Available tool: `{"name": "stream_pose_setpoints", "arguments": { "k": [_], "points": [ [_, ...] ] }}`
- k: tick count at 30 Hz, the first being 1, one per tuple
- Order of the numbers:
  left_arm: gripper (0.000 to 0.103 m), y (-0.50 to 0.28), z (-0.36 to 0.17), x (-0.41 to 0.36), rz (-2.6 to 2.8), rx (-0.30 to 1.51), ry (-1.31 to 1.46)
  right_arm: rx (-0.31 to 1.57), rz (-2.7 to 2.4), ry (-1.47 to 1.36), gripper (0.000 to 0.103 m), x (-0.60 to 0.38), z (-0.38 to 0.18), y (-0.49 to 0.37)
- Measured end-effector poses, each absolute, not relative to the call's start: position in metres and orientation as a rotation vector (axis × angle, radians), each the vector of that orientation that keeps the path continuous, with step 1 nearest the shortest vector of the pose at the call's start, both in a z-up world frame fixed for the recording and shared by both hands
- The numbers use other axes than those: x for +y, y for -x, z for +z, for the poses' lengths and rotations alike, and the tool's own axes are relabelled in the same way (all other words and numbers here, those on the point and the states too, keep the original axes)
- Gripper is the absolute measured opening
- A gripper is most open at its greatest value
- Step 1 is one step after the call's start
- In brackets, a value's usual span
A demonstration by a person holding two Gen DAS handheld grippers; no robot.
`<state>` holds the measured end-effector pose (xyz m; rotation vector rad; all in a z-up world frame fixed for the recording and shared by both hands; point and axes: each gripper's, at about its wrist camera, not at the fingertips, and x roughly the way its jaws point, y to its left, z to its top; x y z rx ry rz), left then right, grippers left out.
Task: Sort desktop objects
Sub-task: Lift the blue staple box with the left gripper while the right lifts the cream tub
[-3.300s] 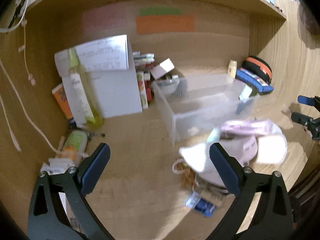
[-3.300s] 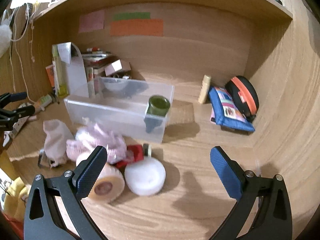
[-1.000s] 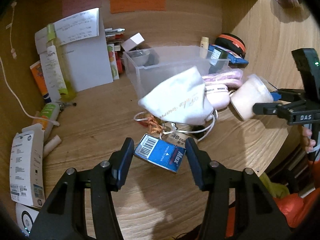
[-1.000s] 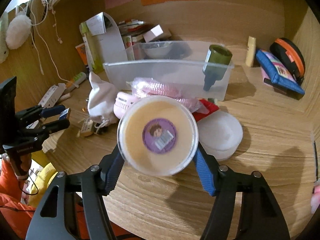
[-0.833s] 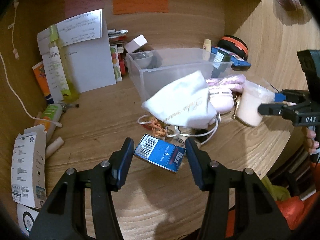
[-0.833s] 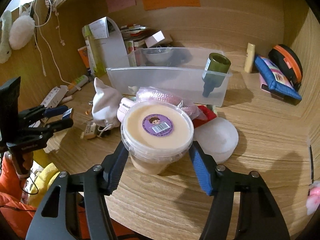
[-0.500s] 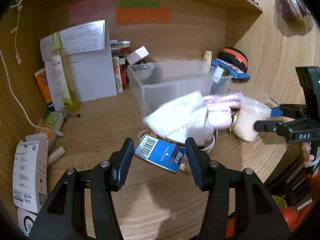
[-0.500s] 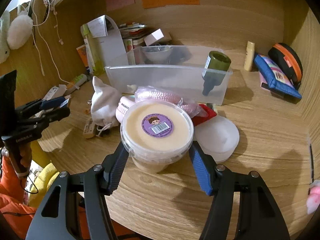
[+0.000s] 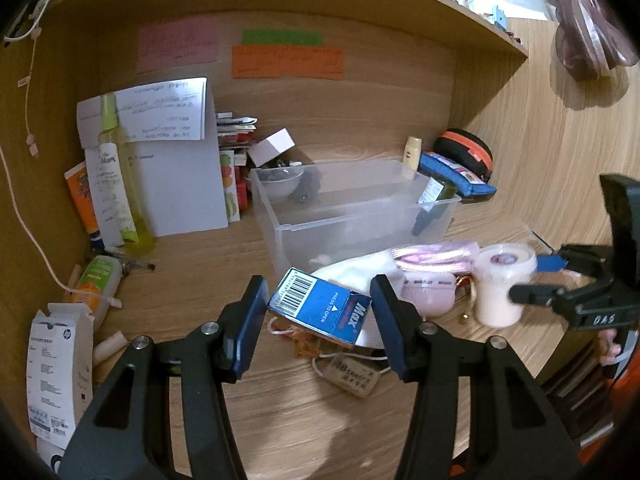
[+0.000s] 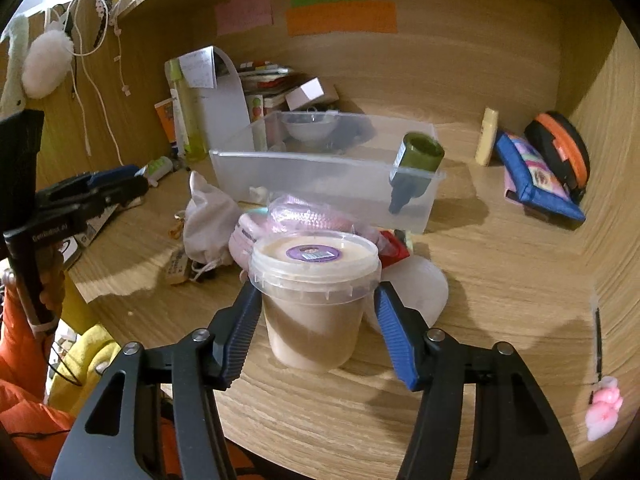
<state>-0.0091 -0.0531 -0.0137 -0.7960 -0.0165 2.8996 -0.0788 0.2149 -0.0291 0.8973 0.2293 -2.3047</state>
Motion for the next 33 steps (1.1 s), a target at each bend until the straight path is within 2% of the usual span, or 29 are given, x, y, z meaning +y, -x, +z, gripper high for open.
{"name": "stream_pose_setpoints", "arguments": {
  "k": [7, 16, 21, 33],
  "points": [
    [0.053, 0.011, -0.015, -0.044, 2.875, -0.030, 0.802, 0.212, -2.239, -0.965, 0.055, 0.212, -0.051, 0.083],
    [0.053, 0.017, -0.010, -0.037, 2.866, -0.048, 0.778, 0.196, -2.242, -0.940, 0.063, 0.204, -0.056, 0.092],
    [0.053, 0.024, -0.003, -0.034, 2.872, -0.060, 0.759, 0.201, -2.264, -0.927, 0.061, 0.202, -0.056, 0.095],
    [0.053, 0.051, 0.014, -0.027, 2.871, -0.063, 0.717, 0.206, -2.339, -0.841, 0.061, 0.229, -0.016, 0.087]
  ]
}}
